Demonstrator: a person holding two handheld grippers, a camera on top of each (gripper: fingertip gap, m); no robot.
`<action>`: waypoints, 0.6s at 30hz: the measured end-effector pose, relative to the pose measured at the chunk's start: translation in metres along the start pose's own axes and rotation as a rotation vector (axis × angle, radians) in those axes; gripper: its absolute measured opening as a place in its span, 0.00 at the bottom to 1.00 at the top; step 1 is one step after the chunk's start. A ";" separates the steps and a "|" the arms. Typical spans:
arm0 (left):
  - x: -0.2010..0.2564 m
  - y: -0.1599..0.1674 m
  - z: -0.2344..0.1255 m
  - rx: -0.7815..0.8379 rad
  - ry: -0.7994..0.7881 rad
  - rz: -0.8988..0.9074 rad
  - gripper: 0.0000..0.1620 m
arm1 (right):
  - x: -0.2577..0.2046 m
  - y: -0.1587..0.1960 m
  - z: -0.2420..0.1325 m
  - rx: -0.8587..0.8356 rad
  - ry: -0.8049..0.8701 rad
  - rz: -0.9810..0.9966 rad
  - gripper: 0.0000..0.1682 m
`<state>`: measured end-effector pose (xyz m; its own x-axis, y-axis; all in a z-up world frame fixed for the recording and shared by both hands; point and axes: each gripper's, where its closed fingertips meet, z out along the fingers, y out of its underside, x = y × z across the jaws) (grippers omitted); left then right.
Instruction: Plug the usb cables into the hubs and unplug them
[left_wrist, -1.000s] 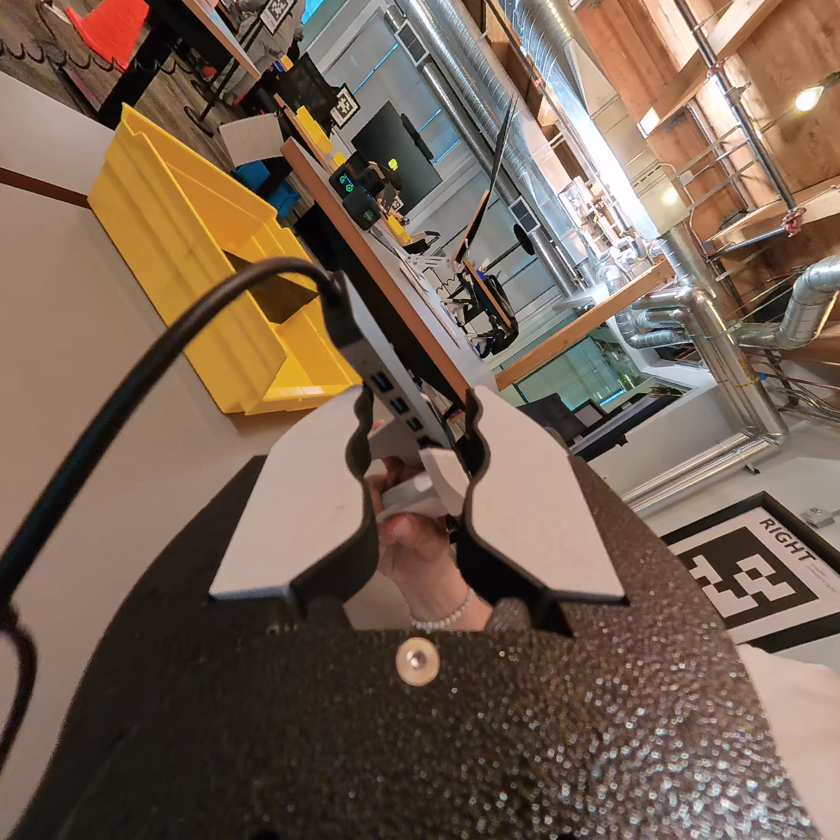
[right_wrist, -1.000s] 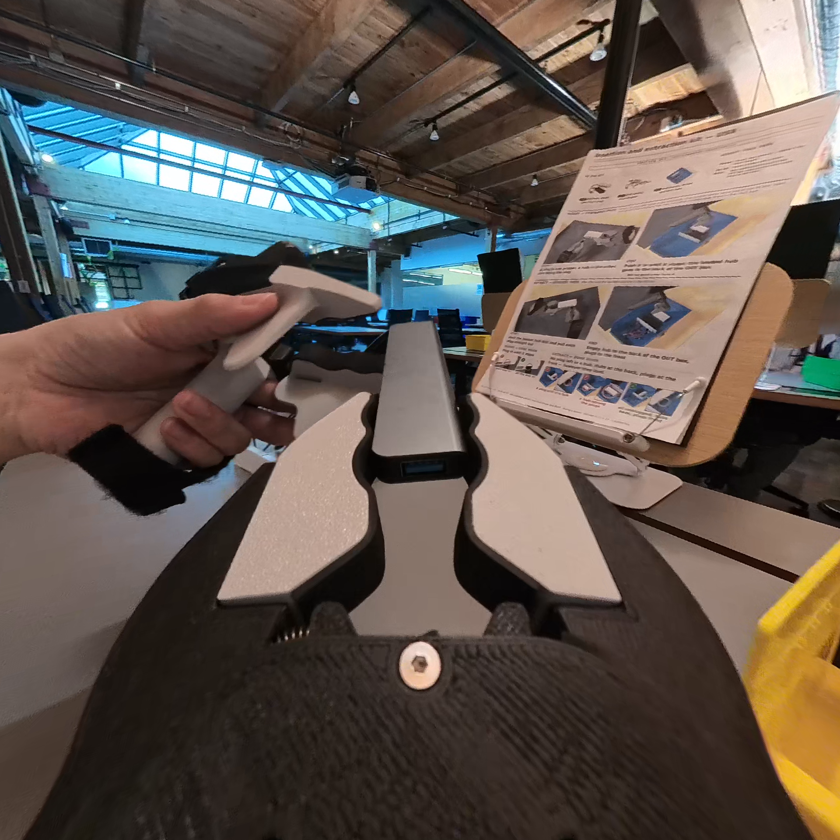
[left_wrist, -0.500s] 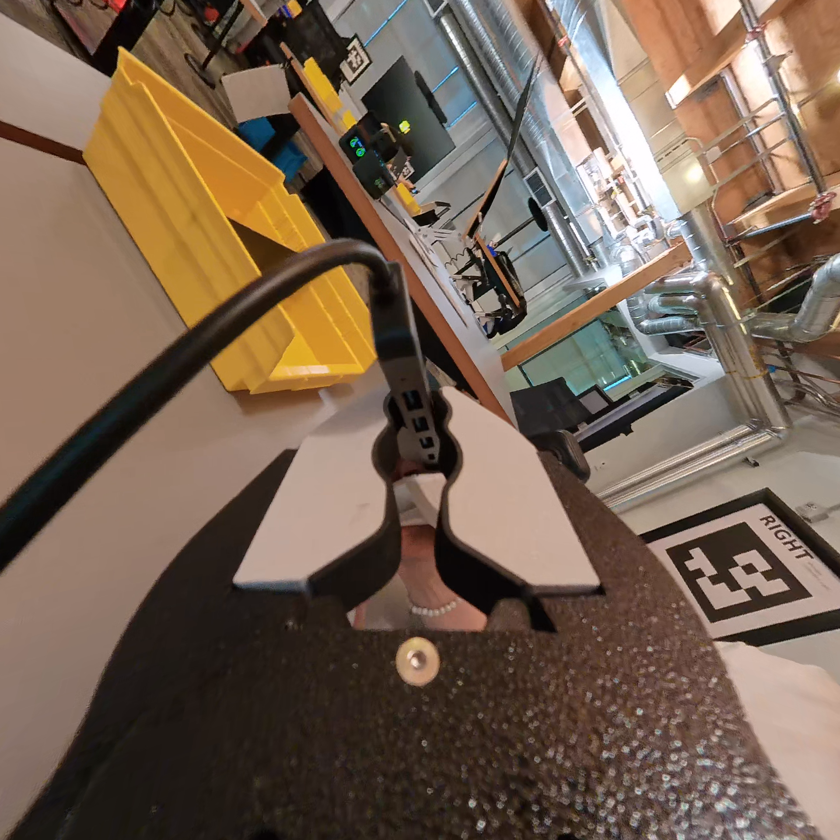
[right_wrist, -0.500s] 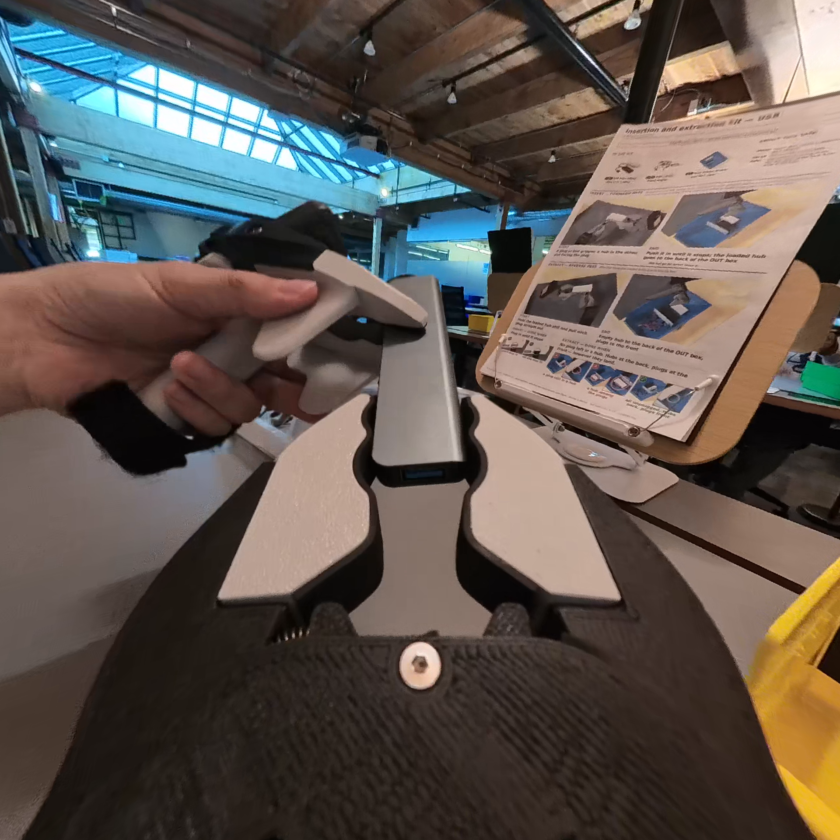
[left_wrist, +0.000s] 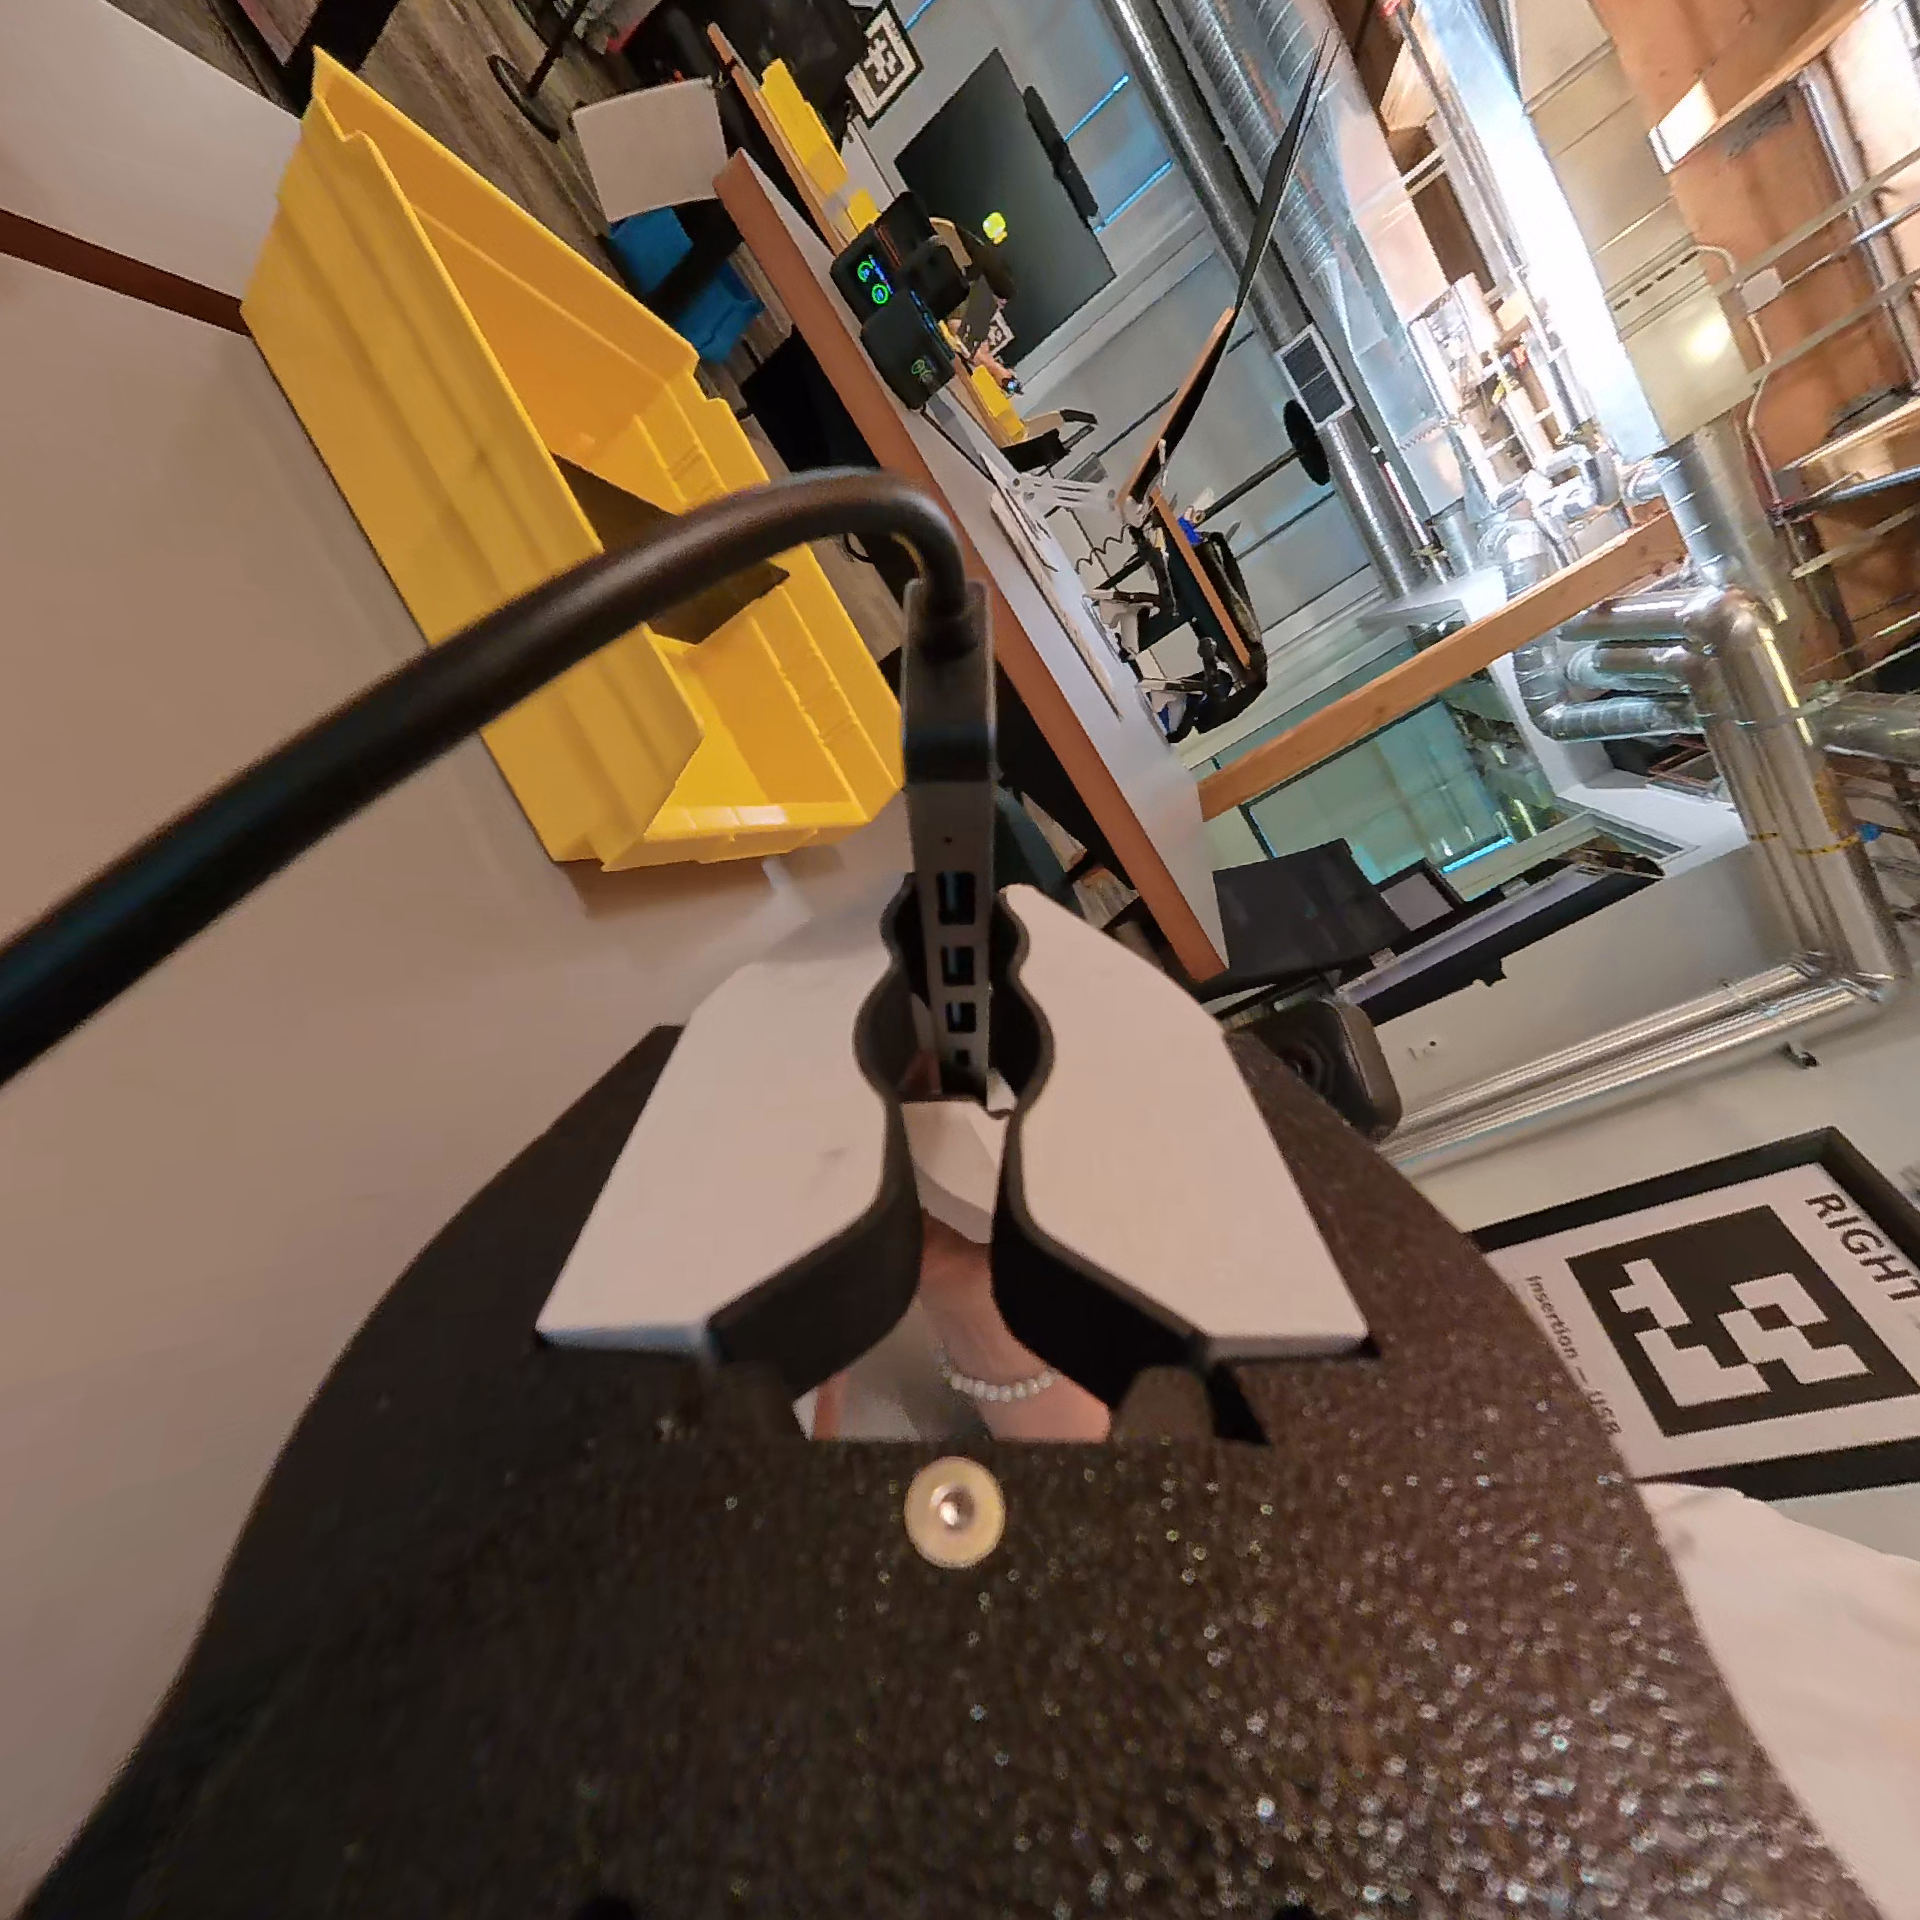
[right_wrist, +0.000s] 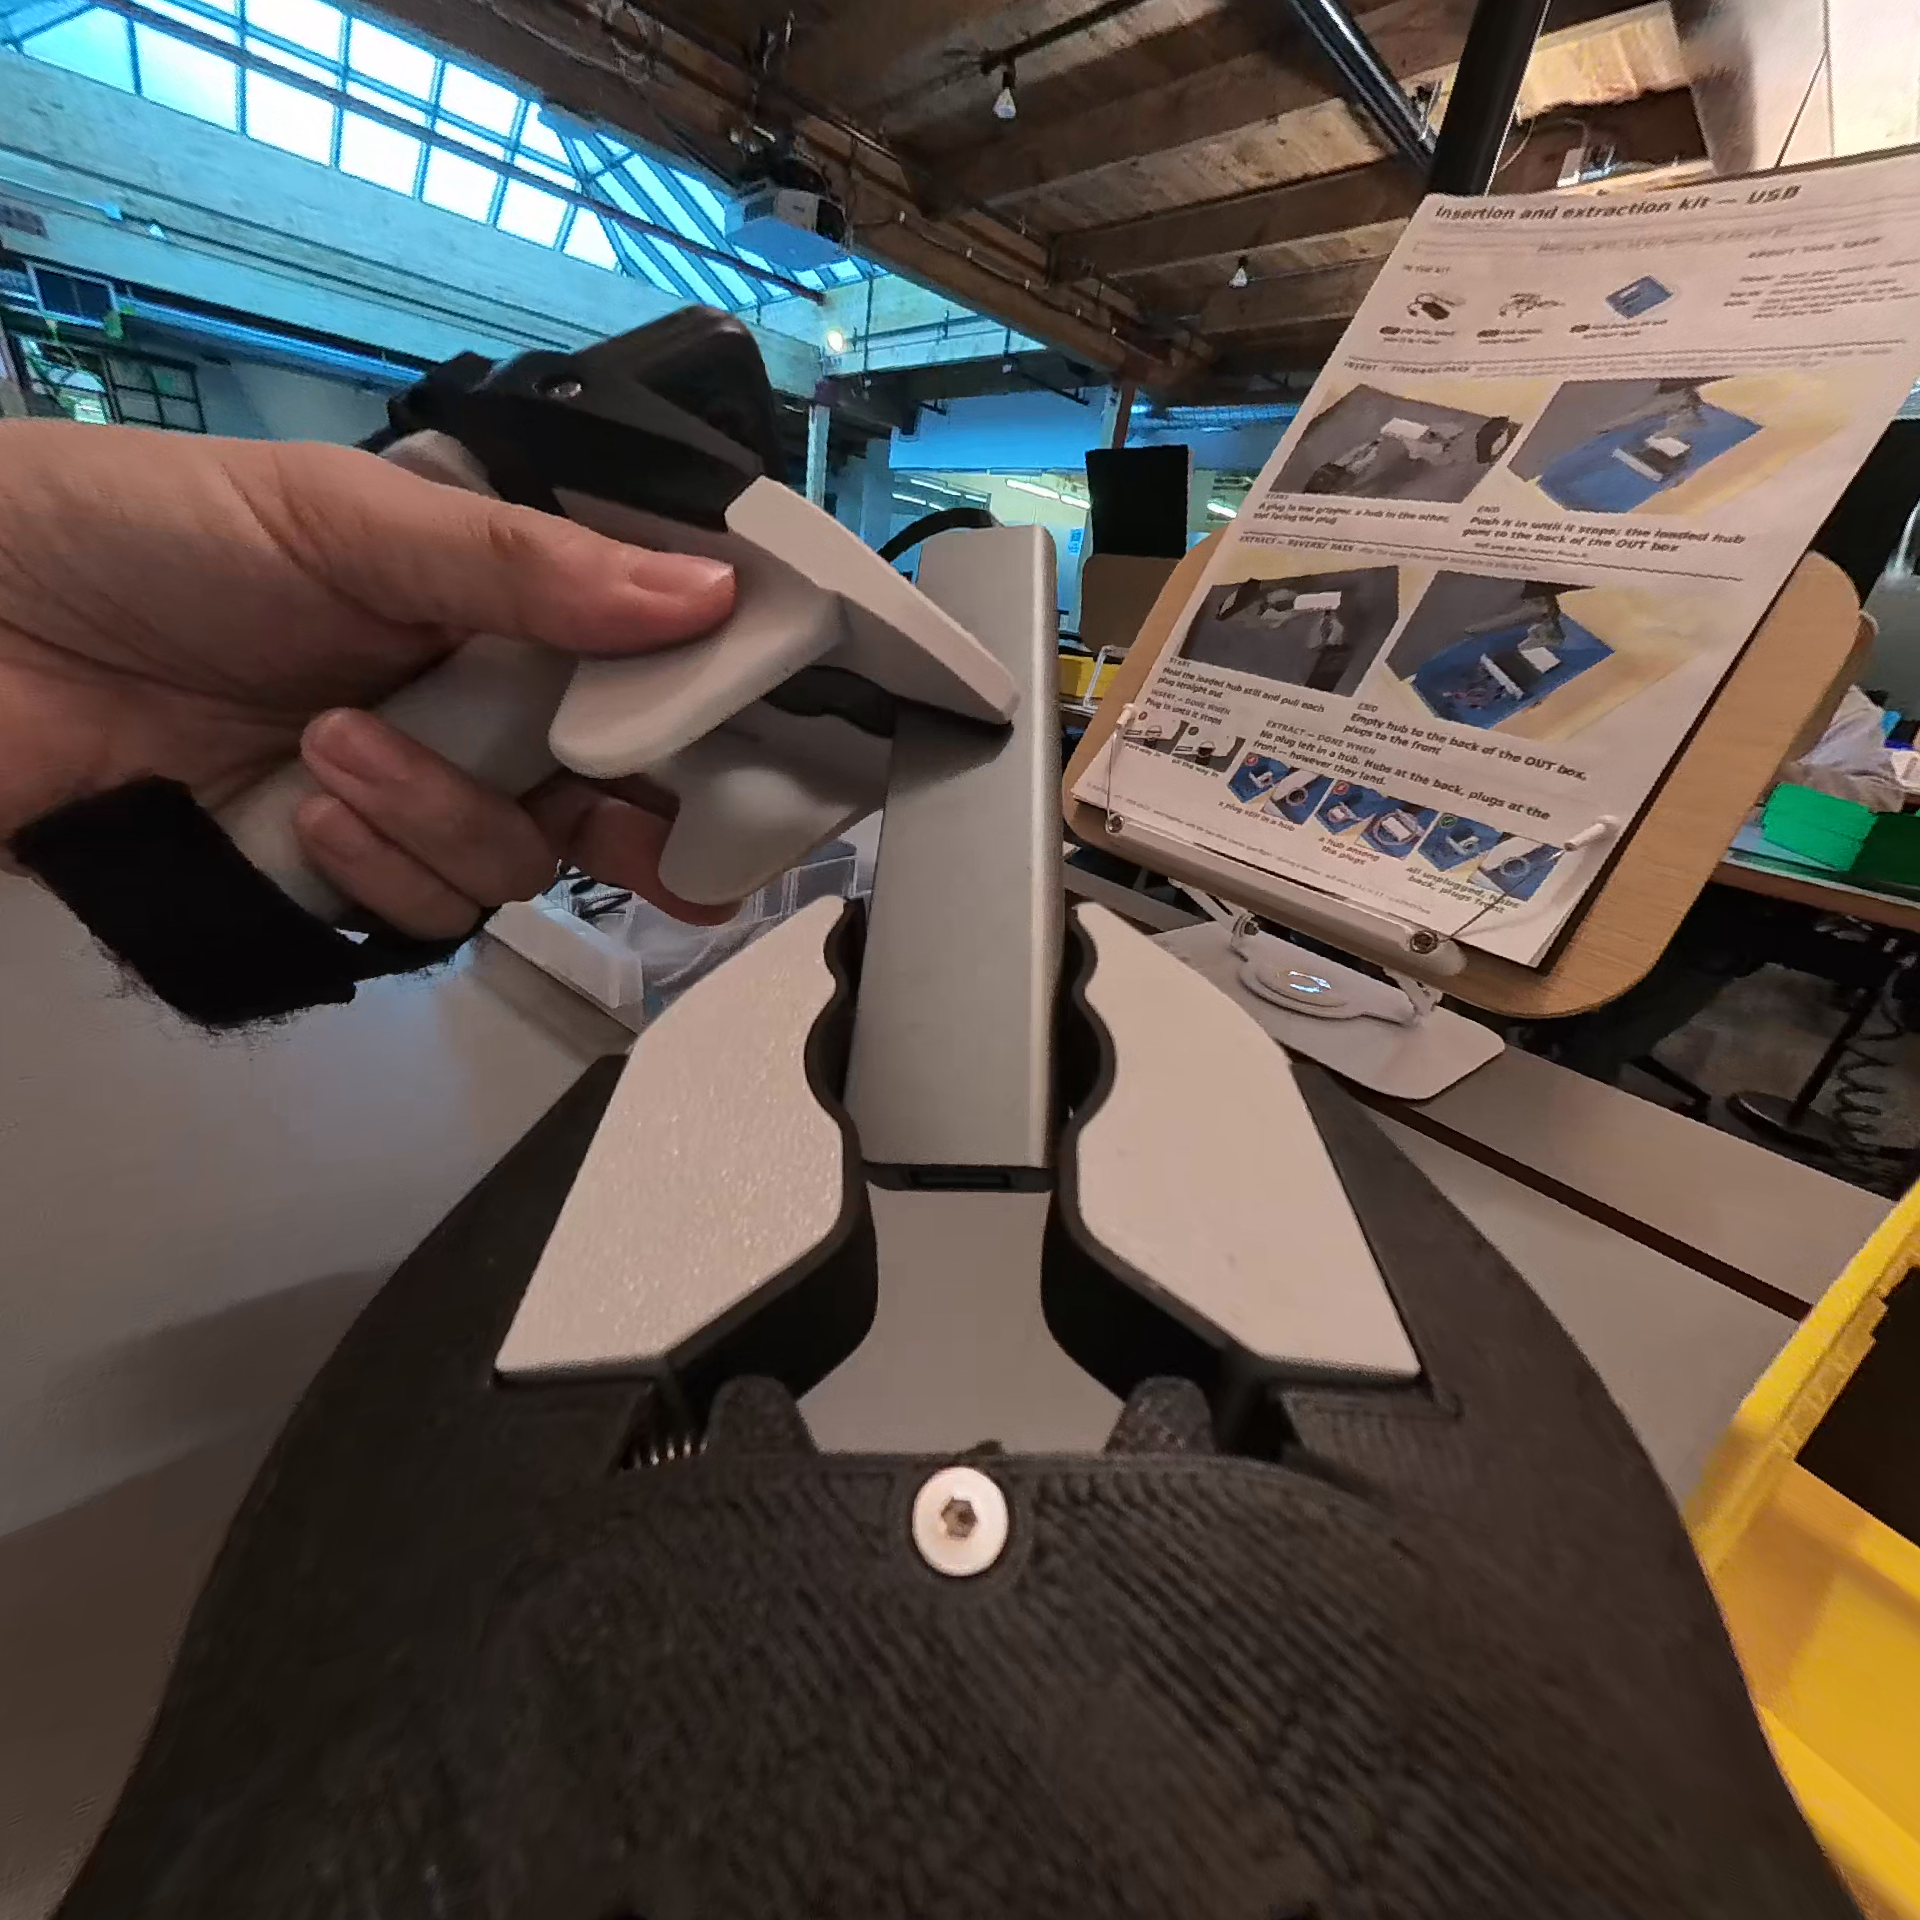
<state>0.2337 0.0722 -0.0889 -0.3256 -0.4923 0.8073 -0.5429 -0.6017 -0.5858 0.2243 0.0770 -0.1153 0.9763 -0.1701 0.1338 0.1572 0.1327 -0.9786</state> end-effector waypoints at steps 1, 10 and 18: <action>-0.002 0.000 0.000 0.003 -0.012 0.007 0.06 | 0.000 0.002 0.001 -0.013 -0.006 0.013 0.21; -0.011 0.000 0.000 0.041 0.001 -0.080 0.06 | 0.005 0.011 0.003 -0.052 0.082 -0.120 0.21; -0.010 0.001 -0.002 0.041 -0.038 -0.009 0.07 | 0.002 0.009 0.002 -0.029 0.053 -0.033 0.21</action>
<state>0.2349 0.0778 -0.0968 -0.2909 -0.5093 0.8099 -0.5137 -0.6310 -0.5813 0.2276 0.0800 -0.1240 0.9612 -0.2255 0.1586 0.1844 0.0983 -0.9779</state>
